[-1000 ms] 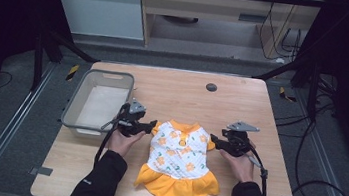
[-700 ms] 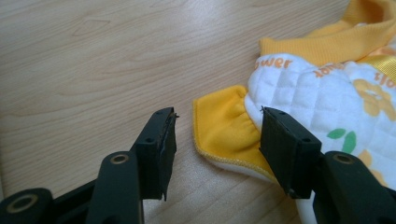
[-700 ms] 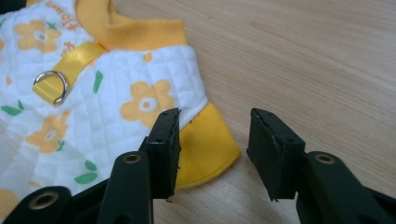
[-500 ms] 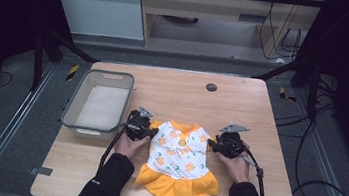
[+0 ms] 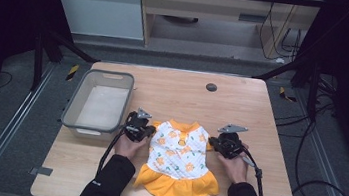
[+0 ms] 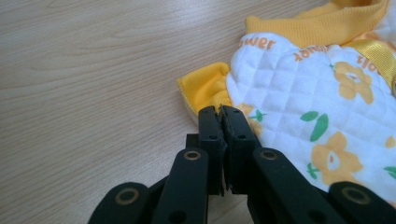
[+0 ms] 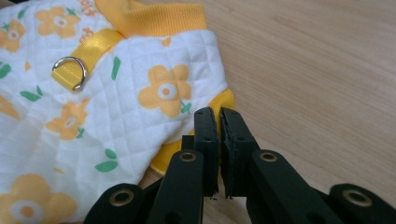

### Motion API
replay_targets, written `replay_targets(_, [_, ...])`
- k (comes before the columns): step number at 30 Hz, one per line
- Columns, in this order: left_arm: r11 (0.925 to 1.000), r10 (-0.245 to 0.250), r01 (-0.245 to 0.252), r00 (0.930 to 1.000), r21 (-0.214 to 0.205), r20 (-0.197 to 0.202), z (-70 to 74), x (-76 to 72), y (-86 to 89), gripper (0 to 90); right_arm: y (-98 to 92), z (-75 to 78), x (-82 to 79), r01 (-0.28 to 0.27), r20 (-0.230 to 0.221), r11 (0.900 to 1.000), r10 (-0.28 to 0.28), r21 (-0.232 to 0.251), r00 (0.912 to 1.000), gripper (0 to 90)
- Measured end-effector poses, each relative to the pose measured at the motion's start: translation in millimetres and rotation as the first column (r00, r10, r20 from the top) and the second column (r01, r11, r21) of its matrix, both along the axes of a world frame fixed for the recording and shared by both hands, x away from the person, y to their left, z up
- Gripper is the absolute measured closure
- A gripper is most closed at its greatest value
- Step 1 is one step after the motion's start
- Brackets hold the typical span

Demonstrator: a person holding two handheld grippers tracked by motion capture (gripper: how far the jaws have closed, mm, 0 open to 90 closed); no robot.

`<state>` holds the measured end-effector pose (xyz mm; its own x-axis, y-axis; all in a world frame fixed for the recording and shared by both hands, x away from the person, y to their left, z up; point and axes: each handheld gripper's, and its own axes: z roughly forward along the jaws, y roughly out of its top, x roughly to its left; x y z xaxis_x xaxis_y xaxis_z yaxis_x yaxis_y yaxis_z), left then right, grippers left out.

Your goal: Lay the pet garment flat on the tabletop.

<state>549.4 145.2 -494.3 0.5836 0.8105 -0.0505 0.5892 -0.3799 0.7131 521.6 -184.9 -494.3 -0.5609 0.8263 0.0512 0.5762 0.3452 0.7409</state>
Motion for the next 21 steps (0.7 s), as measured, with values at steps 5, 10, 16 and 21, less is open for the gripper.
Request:
replay_targets(5, [0.9983, 0.010, -0.005, 0.9969, -0.059, 0.078, 19.9, -7.5, 5.7, 88.0, -0.5, 17.0, -3.8, -0.020, 0.089, 0.9997, 0.019, 0.009, 0.9959, 86.6])
replay_targets(10, [0.9976, 0.026, -0.012, 0.9769, -0.069, 0.212, 61.3, -9.0, 6.5, 88.0, 2.8, 48.0, 1.1, -0.029, 0.214, 0.9991, 0.021, 0.032, 0.9766, 86.5])
replay_targets(16, [0.9894, 0.143, -0.131, 0.9577, -0.062, 0.250, 79.6, 16.8, 4.5, 74.3, 10.8, 69.3, 27.8, 0.059, 0.312, 0.9982, -0.054, -0.007, 0.9486, 79.1])
replay_targets(21, [0.9845, 0.171, -0.158, 0.9612, -0.077, 0.216, 81.0, 18.4, 9.9, 52.0, 10.1, 69.2, 36.9, 0.115, 0.305, 0.9929, -0.100, -0.030, 0.9471, 64.1])
